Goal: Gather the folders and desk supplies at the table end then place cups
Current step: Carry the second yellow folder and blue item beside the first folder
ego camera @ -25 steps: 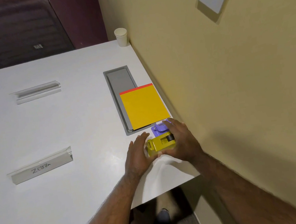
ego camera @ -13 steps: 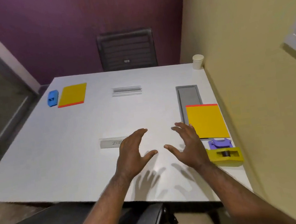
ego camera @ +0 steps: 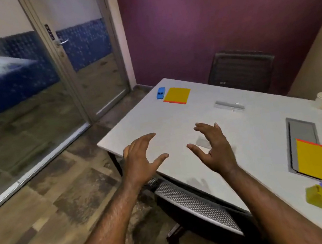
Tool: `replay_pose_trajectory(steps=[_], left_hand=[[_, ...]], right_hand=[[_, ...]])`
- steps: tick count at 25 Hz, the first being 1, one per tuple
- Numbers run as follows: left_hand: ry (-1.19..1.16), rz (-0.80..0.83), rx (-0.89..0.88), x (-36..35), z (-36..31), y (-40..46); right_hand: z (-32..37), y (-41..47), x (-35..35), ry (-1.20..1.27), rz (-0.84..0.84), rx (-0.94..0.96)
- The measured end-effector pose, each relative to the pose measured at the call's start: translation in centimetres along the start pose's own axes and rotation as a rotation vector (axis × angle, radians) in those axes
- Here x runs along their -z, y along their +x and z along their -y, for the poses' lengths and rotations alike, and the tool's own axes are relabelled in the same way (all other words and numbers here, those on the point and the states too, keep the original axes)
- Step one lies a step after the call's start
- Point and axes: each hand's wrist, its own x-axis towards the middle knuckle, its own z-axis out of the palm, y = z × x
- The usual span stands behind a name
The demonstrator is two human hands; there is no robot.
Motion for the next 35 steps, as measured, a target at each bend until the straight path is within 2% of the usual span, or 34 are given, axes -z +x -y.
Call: replay_pose_trajectory(steps=[8, 13, 17, 25, 35], left_hand=[[0.168, -0.16, 0.211, 13.8, 10.3, -6.7], [0.244, -0.183, 0.35, 17.1, 16.5, -9.5], [0.307, -0.119, 0.48, 17.5, 21.8, -10.1], [0.312, 0.017, 0.599, 18.7, 33.2, -5.4], [0.295, 0.1, 0.654, 19.7, 47.6, 1.6]], right_hand=[[13.3, 2.5, -12.3, 0.097, 0.188, 0.223], [17.5, 5.1, -19.3, 0.071, 0.374, 0.344], [18.5, 7.3, -25.7, 0.056, 0.525, 0.414], [17.0, 15.2, -38.3, 0.105, 0.729, 0.436], [16.5, 22.9, -52.6, 0.069, 0.814, 0.395]])
